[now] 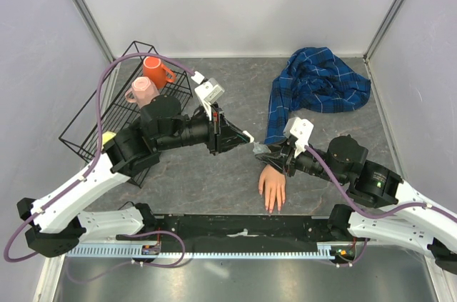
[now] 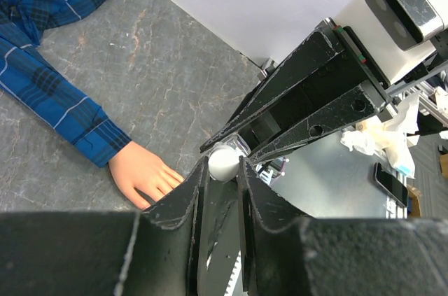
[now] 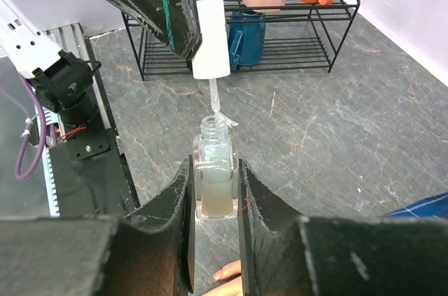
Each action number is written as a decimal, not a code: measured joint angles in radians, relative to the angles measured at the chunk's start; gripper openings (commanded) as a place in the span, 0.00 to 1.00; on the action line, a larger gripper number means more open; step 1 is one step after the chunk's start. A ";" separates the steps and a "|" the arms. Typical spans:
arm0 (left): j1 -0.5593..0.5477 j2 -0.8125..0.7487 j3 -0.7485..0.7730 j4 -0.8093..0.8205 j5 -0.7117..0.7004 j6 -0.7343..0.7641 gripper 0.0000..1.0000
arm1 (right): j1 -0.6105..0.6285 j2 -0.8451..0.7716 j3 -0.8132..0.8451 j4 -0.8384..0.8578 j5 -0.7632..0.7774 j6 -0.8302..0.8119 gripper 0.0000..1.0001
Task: Paint the nails
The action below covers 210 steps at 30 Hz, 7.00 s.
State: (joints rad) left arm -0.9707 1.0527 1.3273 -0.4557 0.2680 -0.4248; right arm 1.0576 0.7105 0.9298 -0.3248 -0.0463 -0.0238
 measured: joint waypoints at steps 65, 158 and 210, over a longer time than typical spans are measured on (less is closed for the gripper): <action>0.006 0.042 -0.006 0.001 0.060 0.000 0.02 | 0.000 0.000 0.000 -0.005 0.000 0.000 0.00; 0.022 0.027 0.066 0.057 -0.203 -0.132 0.02 | 0.002 0.240 0.232 0.075 0.147 0.123 0.00; 0.071 0.106 0.354 -0.074 -0.182 -0.007 0.52 | 0.003 0.274 0.270 0.150 0.188 0.053 0.00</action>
State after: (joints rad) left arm -0.8993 1.1584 1.6817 -0.5301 0.0860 -0.4320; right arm 1.0603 0.9840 1.1999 -0.1749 0.1421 0.0292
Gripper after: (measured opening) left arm 0.585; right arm 0.287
